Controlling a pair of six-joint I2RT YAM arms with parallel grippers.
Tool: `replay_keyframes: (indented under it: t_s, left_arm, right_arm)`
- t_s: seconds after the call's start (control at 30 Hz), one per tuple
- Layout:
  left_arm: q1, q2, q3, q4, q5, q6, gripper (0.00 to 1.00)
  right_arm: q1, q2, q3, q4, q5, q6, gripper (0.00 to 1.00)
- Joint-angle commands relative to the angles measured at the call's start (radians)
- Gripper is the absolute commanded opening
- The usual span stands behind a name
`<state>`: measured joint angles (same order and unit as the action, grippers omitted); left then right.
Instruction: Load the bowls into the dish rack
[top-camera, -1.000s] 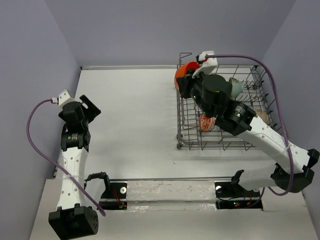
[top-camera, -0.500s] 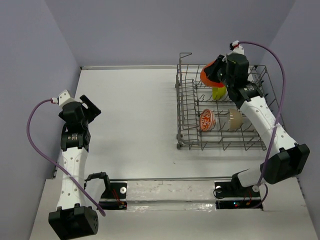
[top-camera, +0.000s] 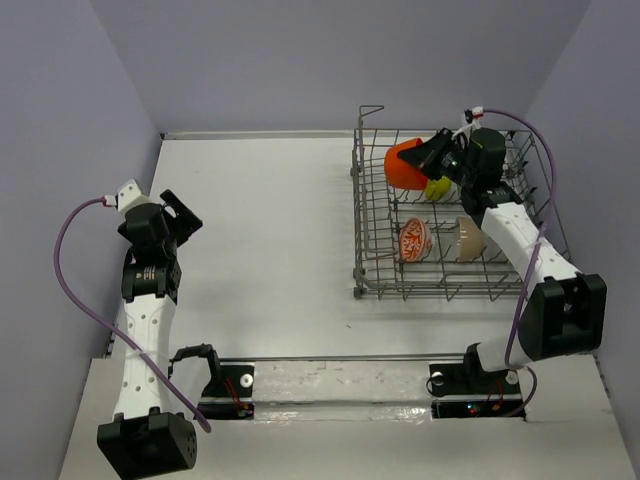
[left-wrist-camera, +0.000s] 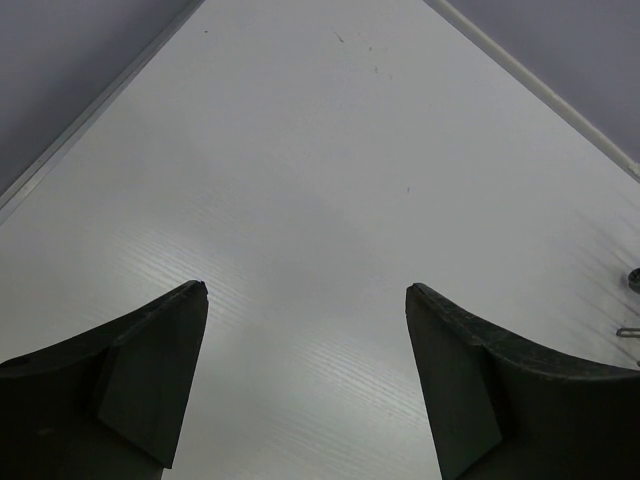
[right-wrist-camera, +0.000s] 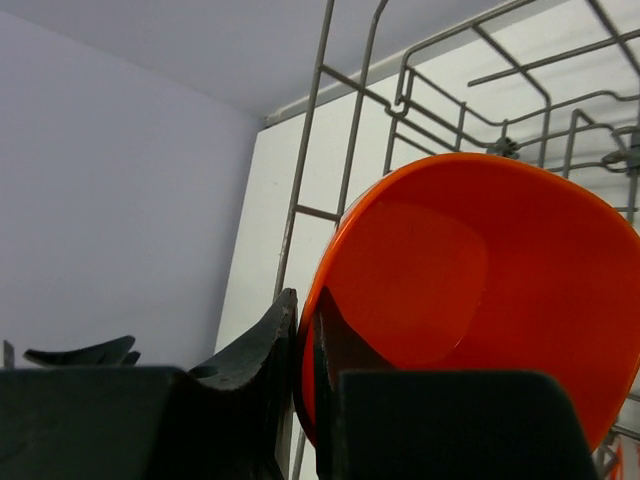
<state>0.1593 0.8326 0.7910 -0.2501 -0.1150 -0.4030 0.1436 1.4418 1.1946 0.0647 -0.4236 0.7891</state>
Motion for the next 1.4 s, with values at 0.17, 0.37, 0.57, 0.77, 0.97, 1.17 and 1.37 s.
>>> replay_keyframes:
  t_s: [0.17, 0.37, 0.57, 0.77, 0.97, 1.17, 1.37]
  left_arm:
    - [0.008, -0.009, -0.012, 0.046, 0.009, 0.006, 0.89]
    - [0.009, -0.012, -0.013, 0.045, 0.006, 0.006, 0.89]
    - [0.009, -0.009, -0.013, 0.045, 0.005, 0.007, 0.89]
    - [0.009, -0.009, -0.012, 0.044, 0.005, 0.006, 0.89]
    - [0.009, -0.010, -0.013, 0.043, 0.005, 0.006, 0.89]
    - [0.009, -0.012, -0.013, 0.044, 0.005, 0.006, 0.89]
    - [0.008, -0.012, -0.013, 0.043, 0.006, 0.007, 0.89]
  right_arm:
    - [0.005, 0.037, -0.084, 0.323, -0.193, 0.165, 0.01]
    - [0.005, 0.074, -0.133, 0.423, -0.222, 0.223, 0.01]
    - [0.005, 0.115, -0.165, 0.512, -0.265, 0.298, 0.01]
    - [0.005, 0.146, -0.182, 0.547, -0.277, 0.331, 0.01]
    - [0.005, 0.193, -0.190, 0.595, -0.299, 0.375, 0.01]
    - [0.005, 0.220, -0.196, 0.601, -0.302, 0.383, 0.01]
    - [0.005, 0.253, -0.190, 0.615, -0.316, 0.392, 0.01]
